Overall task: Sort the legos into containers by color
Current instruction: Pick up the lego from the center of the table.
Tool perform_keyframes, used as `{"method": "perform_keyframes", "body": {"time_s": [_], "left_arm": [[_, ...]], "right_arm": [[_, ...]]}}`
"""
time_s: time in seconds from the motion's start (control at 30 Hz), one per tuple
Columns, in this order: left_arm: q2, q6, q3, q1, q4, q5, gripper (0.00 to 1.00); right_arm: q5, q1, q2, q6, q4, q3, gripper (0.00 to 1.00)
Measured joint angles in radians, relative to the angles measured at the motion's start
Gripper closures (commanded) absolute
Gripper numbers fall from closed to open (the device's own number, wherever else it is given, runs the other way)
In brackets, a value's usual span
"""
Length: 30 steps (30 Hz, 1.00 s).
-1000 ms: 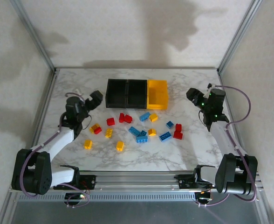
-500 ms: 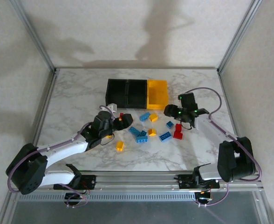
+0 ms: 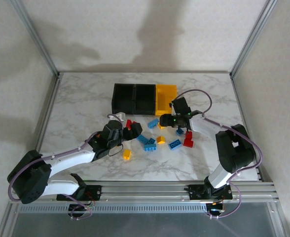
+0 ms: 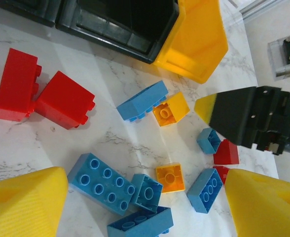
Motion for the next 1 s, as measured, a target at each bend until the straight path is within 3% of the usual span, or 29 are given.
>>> {"method": "perform_keyframes", "body": {"time_s": [0.47,0.63,0.8,1.0], "left_arm": [[-0.022,-0.011,-0.011,0.000,-0.022,-0.027,0.17],[-0.022,-0.014,-0.013,0.000,-0.021,-0.029,0.17],[-0.022,-0.014,-0.021,0.000,-0.022,-0.029,0.17],[-0.022,-0.014,-0.023,0.000,-0.021,-0.029,0.17]], "right_arm": [[0.005,0.049,0.118,-0.095,0.085,0.030,0.29],[0.014,0.089,0.136,-0.111,0.087,0.030,0.39],[0.053,0.114,0.144,-0.112,0.086,0.030,0.57],[0.110,0.116,0.138,-0.103,0.071,0.035,0.64]]}}
